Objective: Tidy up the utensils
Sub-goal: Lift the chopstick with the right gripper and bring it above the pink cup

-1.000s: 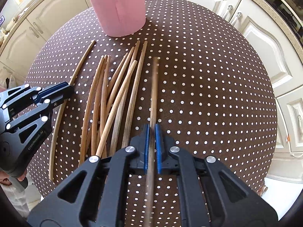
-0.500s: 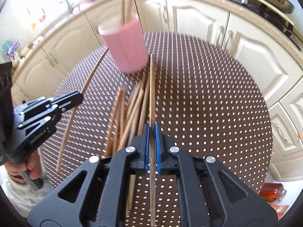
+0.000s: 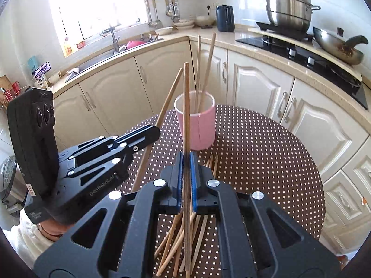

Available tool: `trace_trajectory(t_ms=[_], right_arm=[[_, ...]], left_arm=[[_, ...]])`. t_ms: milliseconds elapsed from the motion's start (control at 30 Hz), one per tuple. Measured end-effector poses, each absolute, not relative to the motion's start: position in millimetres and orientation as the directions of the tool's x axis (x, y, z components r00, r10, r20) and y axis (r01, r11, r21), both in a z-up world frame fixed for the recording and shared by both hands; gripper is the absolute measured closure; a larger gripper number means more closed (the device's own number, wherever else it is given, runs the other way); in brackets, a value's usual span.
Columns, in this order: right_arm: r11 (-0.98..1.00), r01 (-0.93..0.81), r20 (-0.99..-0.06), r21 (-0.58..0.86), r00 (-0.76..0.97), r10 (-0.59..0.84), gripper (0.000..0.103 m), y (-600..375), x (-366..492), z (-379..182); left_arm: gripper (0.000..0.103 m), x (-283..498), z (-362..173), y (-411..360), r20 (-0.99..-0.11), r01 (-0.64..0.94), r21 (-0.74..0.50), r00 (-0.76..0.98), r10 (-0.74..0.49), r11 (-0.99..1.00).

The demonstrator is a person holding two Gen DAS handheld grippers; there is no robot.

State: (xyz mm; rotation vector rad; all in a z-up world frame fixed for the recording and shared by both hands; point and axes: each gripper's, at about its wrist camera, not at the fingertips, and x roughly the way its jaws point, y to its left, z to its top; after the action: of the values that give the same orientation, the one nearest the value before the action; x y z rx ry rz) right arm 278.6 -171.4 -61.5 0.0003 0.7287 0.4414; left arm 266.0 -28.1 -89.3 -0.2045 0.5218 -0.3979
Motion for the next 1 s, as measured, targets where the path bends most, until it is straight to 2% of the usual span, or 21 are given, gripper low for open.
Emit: trace_trajectory(t_ms=[167, 500, 733, 1000], right_arm=[[0.912, -0.381, -0.598, 0.153, 0.699, 0.392, 0.097, -163.7, 287.0, -52.7], [0.919, -0.349, -0.456, 0.185, 0.797, 0.395, 0.097, -160.7, 322.6, -22.0], [0.920, -0.341, -0.367, 0.192, 0.845, 0.389, 0.097, -157.0, 353.9, -10.0], [0.914, -0.342, -0.279, 0.217, 0.876, 0.393, 0.097, -158.1, 379.7, -0.4]], left_arm=[[0.098, 275.3, -75.5, -22.5, -0.379, 0.315, -0.298, 0.828, -0.414, 0.901], [0.098, 299.9, -44.7, -8.9, -0.160, 0.295, -0.296, 0.922, -0.352, 0.908], [0.098, 338.5, -38.9, -8.9, -0.070, 0.303, -0.310, 0.938, -0.340, 0.901], [0.098, 373.1, -32.2, -16.3, 0.009, 0.255, -0.291, 0.965, -0.263, 0.922]])
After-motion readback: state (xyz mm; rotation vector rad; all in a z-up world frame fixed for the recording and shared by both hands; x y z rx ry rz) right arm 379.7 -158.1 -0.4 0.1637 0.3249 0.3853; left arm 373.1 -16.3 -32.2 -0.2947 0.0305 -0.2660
